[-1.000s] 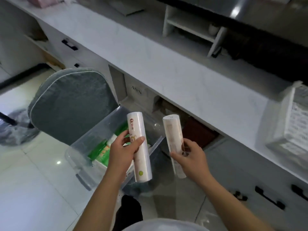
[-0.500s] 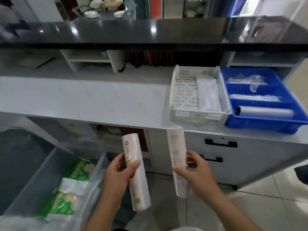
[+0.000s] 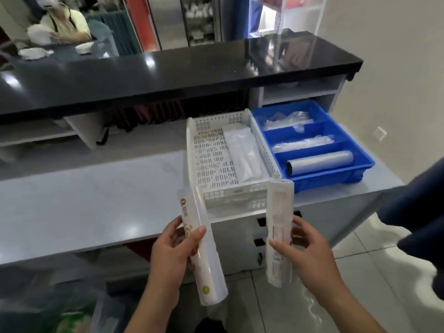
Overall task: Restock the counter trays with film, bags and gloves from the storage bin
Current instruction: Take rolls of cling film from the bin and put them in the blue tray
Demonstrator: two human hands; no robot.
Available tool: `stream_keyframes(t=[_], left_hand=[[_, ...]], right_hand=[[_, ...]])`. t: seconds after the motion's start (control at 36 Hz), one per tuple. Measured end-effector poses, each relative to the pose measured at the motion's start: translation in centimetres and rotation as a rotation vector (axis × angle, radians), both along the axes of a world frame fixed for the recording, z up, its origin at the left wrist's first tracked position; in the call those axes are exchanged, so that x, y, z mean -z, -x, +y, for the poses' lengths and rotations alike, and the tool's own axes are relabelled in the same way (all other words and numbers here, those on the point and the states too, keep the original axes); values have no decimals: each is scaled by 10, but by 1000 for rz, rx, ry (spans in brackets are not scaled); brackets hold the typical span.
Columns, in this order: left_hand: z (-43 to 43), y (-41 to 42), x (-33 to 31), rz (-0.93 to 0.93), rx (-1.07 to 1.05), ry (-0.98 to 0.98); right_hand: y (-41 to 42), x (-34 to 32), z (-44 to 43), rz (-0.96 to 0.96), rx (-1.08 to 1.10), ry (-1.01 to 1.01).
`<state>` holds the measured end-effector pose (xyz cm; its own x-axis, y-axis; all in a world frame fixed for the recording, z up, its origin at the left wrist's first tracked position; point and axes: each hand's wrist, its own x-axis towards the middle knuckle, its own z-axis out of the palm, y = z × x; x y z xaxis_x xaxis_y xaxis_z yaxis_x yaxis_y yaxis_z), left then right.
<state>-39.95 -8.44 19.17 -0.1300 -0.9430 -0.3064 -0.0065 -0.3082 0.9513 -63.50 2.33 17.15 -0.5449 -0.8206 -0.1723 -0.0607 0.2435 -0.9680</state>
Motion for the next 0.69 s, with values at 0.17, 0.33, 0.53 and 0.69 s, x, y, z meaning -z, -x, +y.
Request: stream_keyframes(t=[0.17, 0.33, 0.53, 0.69], left_hand=[[-60, 22, -14, 61, 167, -19], [-111, 50, -17, 129, 336, -30], [-154, 91, -17, 138, 399, -55], [-178, 125, -20, 166, 401, -35]], right_hand=[[6, -24, -39, 72, 72, -38], [24, -46, -67, 163, 128, -87], [74, -58, -65, 347, 150, -191], [156, -76, -83, 532, 92, -233]])
